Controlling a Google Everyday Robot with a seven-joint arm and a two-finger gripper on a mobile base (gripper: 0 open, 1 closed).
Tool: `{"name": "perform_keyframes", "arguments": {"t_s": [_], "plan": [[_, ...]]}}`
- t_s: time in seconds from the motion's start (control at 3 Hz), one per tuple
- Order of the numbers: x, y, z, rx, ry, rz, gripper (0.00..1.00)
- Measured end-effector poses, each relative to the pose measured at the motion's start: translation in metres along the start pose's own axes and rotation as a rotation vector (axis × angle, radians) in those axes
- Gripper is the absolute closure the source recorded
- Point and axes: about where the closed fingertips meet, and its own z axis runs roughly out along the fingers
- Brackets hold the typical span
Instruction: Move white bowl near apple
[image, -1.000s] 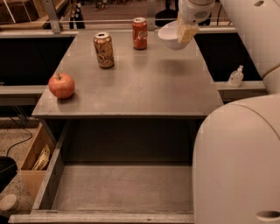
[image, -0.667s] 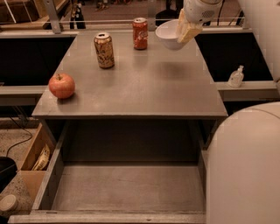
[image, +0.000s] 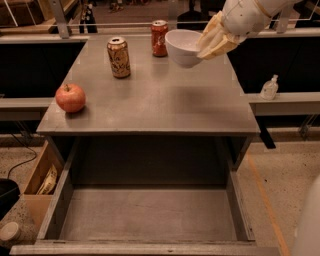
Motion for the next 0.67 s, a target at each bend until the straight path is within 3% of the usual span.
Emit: {"name": "perform_keyframes", "arguments": {"t_s": [0.33, 0.67], "plan": [[-0.042, 0.018, 0.000, -0.012, -0.175, -0.055, 1.00], [-0.083, 0.032, 0.008, -0.040, -0.249, -0.126, 1.00]]}}
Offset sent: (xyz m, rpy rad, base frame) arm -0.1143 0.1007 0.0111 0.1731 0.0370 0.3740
